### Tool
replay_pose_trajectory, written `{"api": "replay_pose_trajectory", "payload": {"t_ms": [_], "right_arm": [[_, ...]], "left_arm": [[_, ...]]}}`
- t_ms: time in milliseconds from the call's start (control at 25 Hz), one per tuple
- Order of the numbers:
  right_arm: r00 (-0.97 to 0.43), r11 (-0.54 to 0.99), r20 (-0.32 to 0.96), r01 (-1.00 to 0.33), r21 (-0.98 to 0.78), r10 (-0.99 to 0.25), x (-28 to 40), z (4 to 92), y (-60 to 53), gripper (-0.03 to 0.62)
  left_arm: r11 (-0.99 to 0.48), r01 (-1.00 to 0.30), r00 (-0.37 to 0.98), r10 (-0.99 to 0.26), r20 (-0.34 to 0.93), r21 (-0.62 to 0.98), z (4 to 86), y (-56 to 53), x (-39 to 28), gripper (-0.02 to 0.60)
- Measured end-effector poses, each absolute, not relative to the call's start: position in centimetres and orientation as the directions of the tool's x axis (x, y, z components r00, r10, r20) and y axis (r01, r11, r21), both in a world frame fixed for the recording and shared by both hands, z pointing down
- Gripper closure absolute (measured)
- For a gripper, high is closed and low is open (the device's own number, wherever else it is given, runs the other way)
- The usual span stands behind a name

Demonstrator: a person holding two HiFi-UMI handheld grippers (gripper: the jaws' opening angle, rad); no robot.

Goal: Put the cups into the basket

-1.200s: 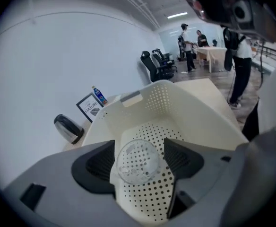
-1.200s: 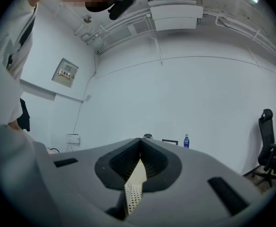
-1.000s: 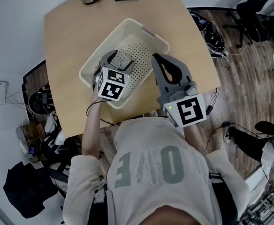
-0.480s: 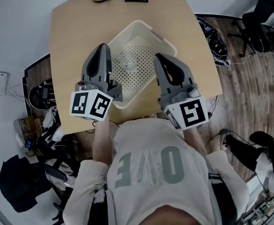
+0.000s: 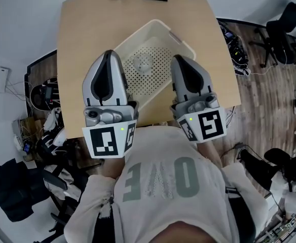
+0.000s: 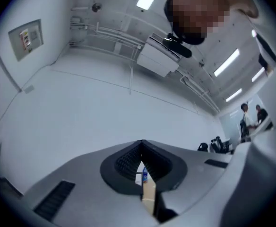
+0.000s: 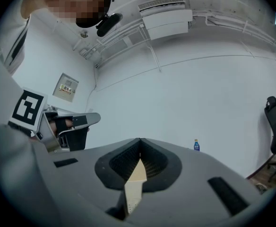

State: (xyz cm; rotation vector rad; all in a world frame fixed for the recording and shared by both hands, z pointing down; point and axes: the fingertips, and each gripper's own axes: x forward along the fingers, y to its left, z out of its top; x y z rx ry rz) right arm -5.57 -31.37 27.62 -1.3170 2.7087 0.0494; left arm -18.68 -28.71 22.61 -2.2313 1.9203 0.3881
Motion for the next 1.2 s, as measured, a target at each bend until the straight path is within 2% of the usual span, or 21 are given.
{"api": "replay_pose_trajectory", "payload": {"t_ms": [80,160,800,1200], "right_arm": [[-0.616,0.624,-0.133,-0.781,-0.021,-0.776,-5.8,27.5,-31.0,0.596],[-0.621,0.628,-0.135,-0.778,-0.015,-0.772,-6.0,27.5,-30.8,0.597],[-0.633,0.633,-0.122,-0.773,0.046,-0.764,-5.9,27.2,-29.7,0.597],[-0.638,0.639,-0.126,-0.768,0.041,-0.760,-6.0,27.3,-29.7,0.597]], "left_arm": [[-0.206,-0.967,0.148,-0.936,-0.320,0.153,22.5,-28.5,-19.2,0.574],[-0.220,-0.955,0.146,-0.933,-0.330,0.198,22.5,-28.3,-19.6,0.574],[-0.249,-0.932,0.143,-0.920,-0.366,0.262,21.7,-27.2,-20.1,0.574],[-0.219,-0.955,0.139,-0.926,-0.351,0.199,21.6,-27.0,-19.8,0.574]]}}
